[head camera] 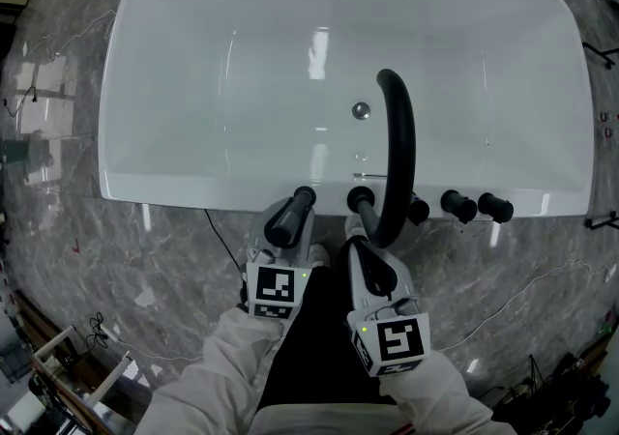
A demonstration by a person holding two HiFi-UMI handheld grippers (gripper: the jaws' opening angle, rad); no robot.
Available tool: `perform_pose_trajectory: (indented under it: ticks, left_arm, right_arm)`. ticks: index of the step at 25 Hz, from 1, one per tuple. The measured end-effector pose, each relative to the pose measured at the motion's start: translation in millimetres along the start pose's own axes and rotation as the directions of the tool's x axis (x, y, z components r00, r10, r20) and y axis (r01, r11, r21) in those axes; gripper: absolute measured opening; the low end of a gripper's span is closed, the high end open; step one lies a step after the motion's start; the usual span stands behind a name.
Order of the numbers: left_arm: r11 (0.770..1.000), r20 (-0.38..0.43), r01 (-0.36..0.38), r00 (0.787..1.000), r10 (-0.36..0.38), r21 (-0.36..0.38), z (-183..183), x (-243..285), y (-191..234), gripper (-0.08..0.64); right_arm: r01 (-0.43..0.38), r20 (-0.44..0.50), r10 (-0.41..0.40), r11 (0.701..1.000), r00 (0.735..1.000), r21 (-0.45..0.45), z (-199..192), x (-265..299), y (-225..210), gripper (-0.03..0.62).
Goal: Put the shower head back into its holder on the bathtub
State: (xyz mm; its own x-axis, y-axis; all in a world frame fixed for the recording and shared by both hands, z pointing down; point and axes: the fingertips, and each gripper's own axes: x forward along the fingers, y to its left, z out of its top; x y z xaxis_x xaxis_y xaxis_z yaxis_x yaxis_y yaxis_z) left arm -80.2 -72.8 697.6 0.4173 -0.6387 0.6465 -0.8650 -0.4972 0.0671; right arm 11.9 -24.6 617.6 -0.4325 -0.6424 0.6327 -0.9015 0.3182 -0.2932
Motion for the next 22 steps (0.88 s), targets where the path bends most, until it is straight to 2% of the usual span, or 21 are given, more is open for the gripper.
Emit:
perform_pose_trajectory:
  ticks: [22]
  left_arm:
    - [1.0,0.017,-0.006,1.0,0.006,-0.007,1.2,10.4,0.3,0.14]
  right_arm:
    - [-0.005,-0.022,0.005,1.0,1.0,0.015,-4.5,5.9,-7.3,0.006]
